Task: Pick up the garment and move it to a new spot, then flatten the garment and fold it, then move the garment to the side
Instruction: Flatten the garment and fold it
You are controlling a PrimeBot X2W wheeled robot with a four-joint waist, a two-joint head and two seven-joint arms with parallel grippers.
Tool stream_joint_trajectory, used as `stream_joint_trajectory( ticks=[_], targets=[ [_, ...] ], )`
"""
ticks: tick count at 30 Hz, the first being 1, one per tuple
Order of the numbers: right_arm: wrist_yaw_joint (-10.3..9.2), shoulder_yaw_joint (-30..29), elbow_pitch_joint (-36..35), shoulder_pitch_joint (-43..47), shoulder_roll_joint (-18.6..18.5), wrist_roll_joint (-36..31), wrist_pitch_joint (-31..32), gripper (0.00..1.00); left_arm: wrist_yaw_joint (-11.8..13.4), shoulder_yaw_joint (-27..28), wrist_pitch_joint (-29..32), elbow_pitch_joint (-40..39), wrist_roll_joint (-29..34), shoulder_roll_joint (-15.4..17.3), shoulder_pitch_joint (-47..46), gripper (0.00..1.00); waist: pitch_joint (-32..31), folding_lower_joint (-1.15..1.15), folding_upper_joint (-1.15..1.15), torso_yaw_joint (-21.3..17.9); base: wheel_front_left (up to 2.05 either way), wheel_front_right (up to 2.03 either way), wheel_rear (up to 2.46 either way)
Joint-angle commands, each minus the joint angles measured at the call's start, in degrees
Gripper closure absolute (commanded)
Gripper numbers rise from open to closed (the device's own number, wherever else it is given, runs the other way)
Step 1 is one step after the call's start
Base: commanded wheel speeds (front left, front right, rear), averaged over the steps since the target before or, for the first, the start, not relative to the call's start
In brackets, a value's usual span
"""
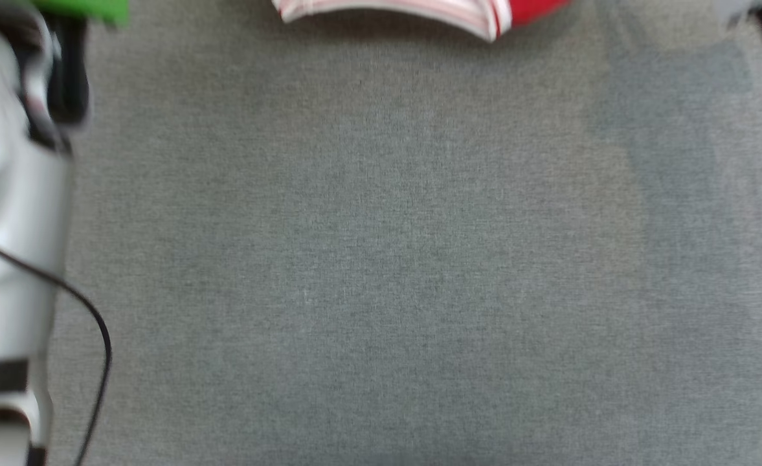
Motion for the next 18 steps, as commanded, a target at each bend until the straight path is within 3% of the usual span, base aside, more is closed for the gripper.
stream_joint_trajectory(
  ticks=[1,10,18],
  targets=[
    [-0.02,0.55,-1.39,3.69,-0.70,0.82,-0.47,1.00,0.23,1.16,-0.34,-1.37,0.69,-0.25,4.75,1.00,-4.91,0.00,0.00,0.01,0.00,0.00,0.00],
    [-0.02,0.65,-8.70,25.28,-3.43,2.89,-0.56,1.00,1.05,5.75,-0.34,-8.19,1.41,-0.98,29.25,1.00,-15.33,0.00,0.00,-0.11,0.00,0.00,0.00],
    [-0.02,-2.57,-12.97,43.18,-4.83,2.67,1.35,1.00,3.58,7.89,0.48,-11.91,-0.64,0.67,47.84,1.00,-22.63,0.00,0.00,-0.49,0.00,0.00,0.00]
  ],
)
